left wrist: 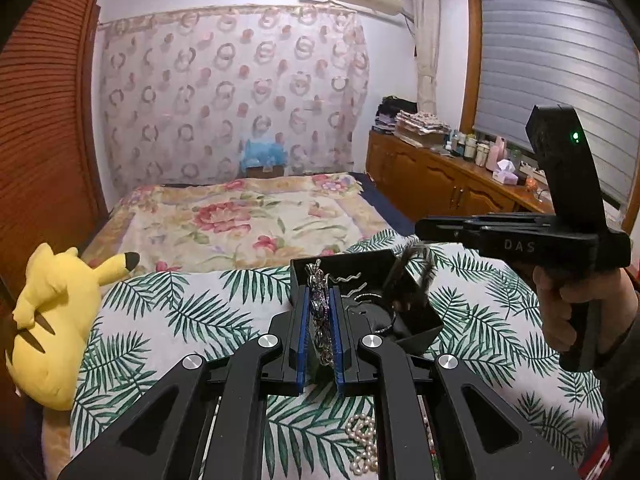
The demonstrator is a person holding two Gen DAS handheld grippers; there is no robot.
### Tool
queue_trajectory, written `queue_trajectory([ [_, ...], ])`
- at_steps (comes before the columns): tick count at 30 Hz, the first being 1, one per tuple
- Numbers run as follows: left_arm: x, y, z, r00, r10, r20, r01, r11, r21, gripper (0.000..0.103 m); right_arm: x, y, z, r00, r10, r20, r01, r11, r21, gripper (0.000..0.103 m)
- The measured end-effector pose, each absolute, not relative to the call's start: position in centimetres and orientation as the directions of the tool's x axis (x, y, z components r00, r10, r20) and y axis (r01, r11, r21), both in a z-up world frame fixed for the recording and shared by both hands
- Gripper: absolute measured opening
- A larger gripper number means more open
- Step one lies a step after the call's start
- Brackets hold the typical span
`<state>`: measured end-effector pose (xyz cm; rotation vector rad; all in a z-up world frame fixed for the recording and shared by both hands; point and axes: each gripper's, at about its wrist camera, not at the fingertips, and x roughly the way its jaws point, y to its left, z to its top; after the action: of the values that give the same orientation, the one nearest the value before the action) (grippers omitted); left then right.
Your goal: Organize jewelry
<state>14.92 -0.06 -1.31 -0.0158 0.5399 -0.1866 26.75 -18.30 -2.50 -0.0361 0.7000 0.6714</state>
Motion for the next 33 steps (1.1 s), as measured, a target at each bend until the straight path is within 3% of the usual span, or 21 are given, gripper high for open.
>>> queue_trajectory([
  [13, 19.2, -2.1, -3.2, 0.812, -0.172, -0.558, 0.18, 0.983, -0.04, 0.009, 25.1, -20.6, -5.3, 0.582, 0.501, -0.641, -0.561, 0.818, 0.129, 0.016],
  [33, 23.1, -5.1, -4.5, 0.748, -0.263, -0.61, 0.238, 0.963, -0.124, 0.009, 23.5, -22.3, -8.4, 0.567, 0.479, -0.67, -0.548, 0.827, 0.127, 0.016],
])
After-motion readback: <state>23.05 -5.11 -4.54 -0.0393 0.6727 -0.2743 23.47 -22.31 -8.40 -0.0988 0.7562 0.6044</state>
